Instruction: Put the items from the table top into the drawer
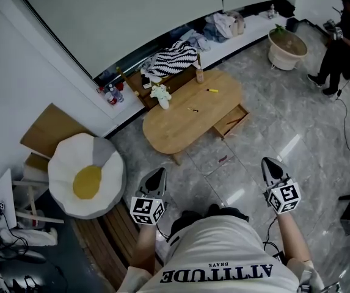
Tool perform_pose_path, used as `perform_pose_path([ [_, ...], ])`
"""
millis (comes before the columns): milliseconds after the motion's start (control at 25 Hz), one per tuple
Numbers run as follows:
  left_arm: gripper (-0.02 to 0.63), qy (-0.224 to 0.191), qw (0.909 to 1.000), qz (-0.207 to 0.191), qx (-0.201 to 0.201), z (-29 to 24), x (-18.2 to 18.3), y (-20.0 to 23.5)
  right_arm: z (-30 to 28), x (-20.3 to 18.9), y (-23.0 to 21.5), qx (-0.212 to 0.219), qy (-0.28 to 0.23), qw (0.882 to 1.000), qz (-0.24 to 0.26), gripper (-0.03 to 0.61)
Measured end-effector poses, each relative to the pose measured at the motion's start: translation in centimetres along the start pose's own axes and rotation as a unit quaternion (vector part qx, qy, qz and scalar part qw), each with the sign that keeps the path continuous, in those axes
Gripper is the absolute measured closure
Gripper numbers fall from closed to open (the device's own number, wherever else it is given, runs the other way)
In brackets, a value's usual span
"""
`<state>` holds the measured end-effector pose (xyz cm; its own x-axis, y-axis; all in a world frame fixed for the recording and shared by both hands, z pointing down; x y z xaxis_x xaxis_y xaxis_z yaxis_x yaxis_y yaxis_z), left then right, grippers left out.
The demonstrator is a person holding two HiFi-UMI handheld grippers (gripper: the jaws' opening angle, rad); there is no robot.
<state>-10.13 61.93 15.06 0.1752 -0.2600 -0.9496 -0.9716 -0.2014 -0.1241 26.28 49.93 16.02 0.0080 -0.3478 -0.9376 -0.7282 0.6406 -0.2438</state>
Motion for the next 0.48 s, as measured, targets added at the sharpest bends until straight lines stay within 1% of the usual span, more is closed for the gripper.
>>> perform_pose_path([
  [240, 0.592, 0.004, 1.0000, 0.000, -0.001, -2.1, 0.3, -0.2, -1.5, 0.3, -1.4, 0.006, 0.006, 1.000, 0.002, 0.557],
  [480, 0.592, 0.005, 1.0000, -0.004, -0.005, -4.4, 0.8, 1.2, -3.7, 0.8, -2.2, 0.004, 0.012, 1.000, 0.000, 0.557],
])
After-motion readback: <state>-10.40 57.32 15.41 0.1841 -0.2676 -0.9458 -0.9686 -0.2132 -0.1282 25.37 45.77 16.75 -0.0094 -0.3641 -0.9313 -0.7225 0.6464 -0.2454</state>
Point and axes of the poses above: the fingertips, and each gripper's own axes: z backward along the fingers, y to its left, x out of its top, the point moved 3 cm from there along z, backward along the fingers, and after that the axes turned 11 degrees about -z, right-handed, at the moved point
